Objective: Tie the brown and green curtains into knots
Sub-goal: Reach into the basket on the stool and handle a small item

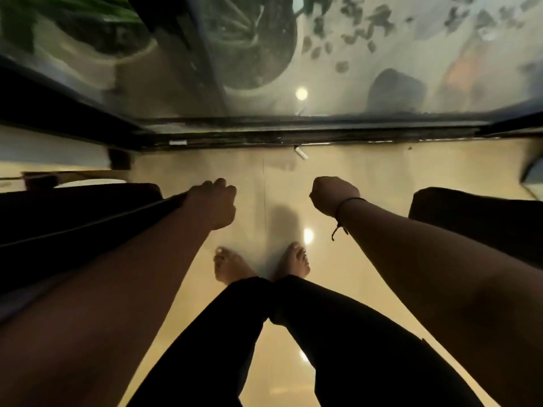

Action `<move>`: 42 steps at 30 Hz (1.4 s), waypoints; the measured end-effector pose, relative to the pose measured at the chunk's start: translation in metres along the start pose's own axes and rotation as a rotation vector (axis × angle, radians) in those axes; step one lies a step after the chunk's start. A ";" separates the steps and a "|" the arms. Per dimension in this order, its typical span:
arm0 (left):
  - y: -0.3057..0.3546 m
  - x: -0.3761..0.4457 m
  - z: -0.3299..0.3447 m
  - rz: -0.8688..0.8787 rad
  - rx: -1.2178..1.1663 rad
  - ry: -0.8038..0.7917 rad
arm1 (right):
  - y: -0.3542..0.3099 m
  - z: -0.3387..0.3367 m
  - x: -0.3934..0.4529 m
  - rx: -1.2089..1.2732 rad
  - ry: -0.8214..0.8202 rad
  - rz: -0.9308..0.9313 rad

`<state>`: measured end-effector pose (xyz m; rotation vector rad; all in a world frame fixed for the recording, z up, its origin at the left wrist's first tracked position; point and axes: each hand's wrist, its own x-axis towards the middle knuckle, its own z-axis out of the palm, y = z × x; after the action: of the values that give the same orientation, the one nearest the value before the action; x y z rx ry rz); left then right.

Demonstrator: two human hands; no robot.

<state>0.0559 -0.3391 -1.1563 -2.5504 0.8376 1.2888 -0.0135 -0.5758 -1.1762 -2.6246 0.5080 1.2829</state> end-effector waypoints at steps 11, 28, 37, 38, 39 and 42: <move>-0.029 0.074 0.051 -0.074 -0.138 -0.021 | 0.005 0.026 0.133 0.151 0.179 0.051; -0.105 0.099 0.062 -0.336 -0.506 0.286 | -0.008 0.066 0.177 -0.027 0.101 -0.083; -0.140 0.146 0.055 -0.428 -0.321 0.471 | -0.005 0.093 0.154 0.076 0.363 -0.129; -0.141 0.151 0.056 -0.450 -0.295 0.463 | -0.007 0.094 0.154 0.101 0.380 -0.145; -0.141 0.156 0.057 -0.480 -0.290 0.459 | -0.010 0.094 0.154 0.113 0.397 -0.168; -0.136 0.167 0.062 -0.590 -0.383 0.473 | -0.016 0.096 0.148 0.111 0.404 -0.253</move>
<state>0.1664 -0.2708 -1.3395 -3.1047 -0.1604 0.7213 0.0069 -0.5652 -1.3518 -2.7475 0.2766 0.6345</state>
